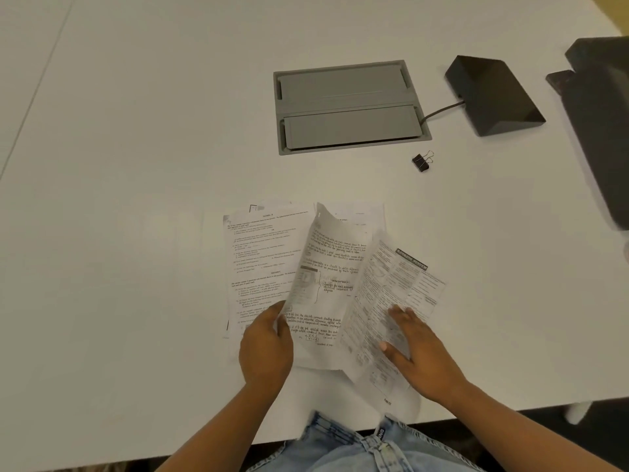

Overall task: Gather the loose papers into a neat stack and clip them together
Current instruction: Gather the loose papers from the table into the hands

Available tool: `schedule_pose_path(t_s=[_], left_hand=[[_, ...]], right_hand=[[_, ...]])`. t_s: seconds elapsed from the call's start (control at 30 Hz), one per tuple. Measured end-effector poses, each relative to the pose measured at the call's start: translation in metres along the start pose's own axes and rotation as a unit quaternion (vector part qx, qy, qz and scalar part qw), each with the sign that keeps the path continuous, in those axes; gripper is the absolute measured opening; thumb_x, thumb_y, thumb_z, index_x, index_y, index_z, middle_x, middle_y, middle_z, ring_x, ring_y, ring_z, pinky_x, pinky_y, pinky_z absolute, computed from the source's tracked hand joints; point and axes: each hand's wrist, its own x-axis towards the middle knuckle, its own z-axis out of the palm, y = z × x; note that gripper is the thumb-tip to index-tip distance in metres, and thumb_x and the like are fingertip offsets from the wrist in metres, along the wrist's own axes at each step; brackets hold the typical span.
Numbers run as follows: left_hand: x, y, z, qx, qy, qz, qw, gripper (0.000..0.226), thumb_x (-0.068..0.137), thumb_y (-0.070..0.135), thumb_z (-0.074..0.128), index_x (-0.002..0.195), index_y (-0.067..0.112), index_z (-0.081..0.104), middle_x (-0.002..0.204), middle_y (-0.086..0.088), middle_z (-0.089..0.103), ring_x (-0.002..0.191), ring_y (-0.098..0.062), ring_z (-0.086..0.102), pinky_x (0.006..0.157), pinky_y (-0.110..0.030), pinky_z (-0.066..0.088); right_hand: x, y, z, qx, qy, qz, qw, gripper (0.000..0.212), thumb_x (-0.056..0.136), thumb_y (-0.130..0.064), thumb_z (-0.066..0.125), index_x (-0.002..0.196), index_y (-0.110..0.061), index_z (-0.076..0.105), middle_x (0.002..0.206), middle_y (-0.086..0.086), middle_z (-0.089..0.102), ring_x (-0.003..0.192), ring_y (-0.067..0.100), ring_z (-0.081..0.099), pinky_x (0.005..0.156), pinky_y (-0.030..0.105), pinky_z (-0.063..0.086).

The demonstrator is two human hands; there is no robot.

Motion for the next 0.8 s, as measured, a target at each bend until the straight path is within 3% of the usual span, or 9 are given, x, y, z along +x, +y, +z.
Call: schedule_pose_path(t_s=[0.1, 0.2, 0.3, 0.47, 0.57, 0.67, 0.73, 0.8], left_hand=[[0.002, 0.002, -0.001, -0.012, 0.004, -0.005, 1.000, 0.032, 0.099, 0.018, 0.052, 0.129, 0.022, 0.064, 0.111, 0.007, 0.071, 0.086, -0.011, 0.065, 0.072, -0.025, 0.053], [0.005, 0.001, 0.001, -0.056, -0.094, -0.016, 0.994, 0.029, 0.097, 0.032, 0.056, 0.122, 0.022, 0.065, 0.107, 0.007, 0.073, 0.091, -0.015, 0.069, 0.074, -0.029, 0.056], [0.006, 0.005, -0.001, -0.082, -0.175, -0.030, 0.981, 0.042, 0.091, 0.052, 0.056, 0.121, 0.024, 0.065, 0.110, 0.007, 0.074, 0.097, -0.016, 0.072, 0.081, -0.039, 0.061], [0.006, 0.003, 0.002, -0.054, -0.169, -0.034, 0.984, 0.036, 0.090, 0.019, 0.067, 0.126, 0.016, 0.064, 0.120, -0.002, 0.071, 0.105, -0.023, 0.068, 0.086, -0.040, 0.058], [0.005, 0.002, 0.000, -0.116, -0.160, -0.074, 0.978, 0.037, 0.091, 0.009, 0.066, 0.127, 0.014, 0.062, 0.121, -0.005, 0.069, 0.100, -0.021, 0.065, 0.083, -0.033, 0.054], [0.002, -0.001, -0.003, -0.201, -0.177, -0.111, 0.957, 0.041, 0.092, 0.011, 0.066, 0.131, 0.017, 0.058, 0.124, -0.002, 0.067, 0.106, -0.021, 0.064, 0.092, -0.040, 0.054], [-0.001, -0.003, -0.003, -0.225, -0.189, -0.123, 0.948, 0.045, 0.093, 0.014, 0.065, 0.136, 0.020, 0.052, 0.128, 0.001, 0.064, 0.115, -0.021, 0.061, 0.099, -0.047, 0.052], [-0.005, -0.004, -0.001, -0.239, -0.202, -0.130, 0.941, 0.044, 0.096, 0.019, 0.060, 0.139, 0.022, 0.049, 0.131, 0.005, 0.062, 0.118, -0.019, 0.059, 0.100, -0.045, 0.051]], right_hand=[[0.008, -0.012, 0.002, 0.002, -0.020, -0.034, 0.999, 0.097, 0.079, -0.084, 0.021, 0.155, -0.022, 0.020, 0.156, -0.014, 0.019, 0.146, 0.006, 0.013, 0.122, 0.036, 0.014], [0.016, -0.022, 0.006, -0.010, -0.066, -0.065, 0.996, 0.097, 0.080, -0.083, 0.017, 0.156, -0.023, 0.015, 0.163, -0.006, 0.015, 0.150, 0.011, 0.010, 0.123, 0.037, 0.012], [0.023, -0.033, 0.009, -0.027, -0.106, -0.082, 0.991, 0.104, 0.075, -0.087, 0.013, 0.156, -0.023, 0.011, 0.164, -0.005, 0.012, 0.151, 0.011, 0.005, 0.124, 0.039, 0.009], [0.025, -0.044, 0.004, 0.046, -0.119, -0.088, 0.988, 0.094, 0.081, -0.079, 0.029, 0.155, -0.023, 0.015, 0.162, -0.009, 0.015, 0.149, 0.006, 0.012, 0.123, 0.033, 0.011], [0.018, -0.038, -0.002, 0.107, 0.010, -0.030, 0.994, 0.079, 0.089, -0.053, 0.056, 0.153, -0.021, 0.024, 0.159, -0.007, 0.024, 0.147, 0.010, 0.021, 0.122, 0.037, 0.019], [0.012, -0.024, -0.011, 0.144, 0.167, 0.096, 0.971, 0.083, 0.086, -0.033, 0.070, 0.153, -0.014, 0.025, 0.159, 0.003, 0.030, 0.146, 0.022, 0.028, 0.118, 0.040, 0.025], [0.008, -0.018, -0.021, 0.233, 0.174, 0.192, 0.937, 0.081, 0.087, -0.028, 0.071, 0.152, -0.014, 0.026, 0.157, 0.007, 0.034, 0.141, 0.026, 0.038, 0.111, 0.040, 0.035], [0.006, -0.014, -0.024, 0.305, 0.139, 0.253, 0.908, 0.069, 0.090, -0.027, 0.068, 0.148, -0.015, 0.033, 0.150, 0.006, 0.043, 0.126, 0.027, 0.052, 0.093, 0.037, 0.049]])
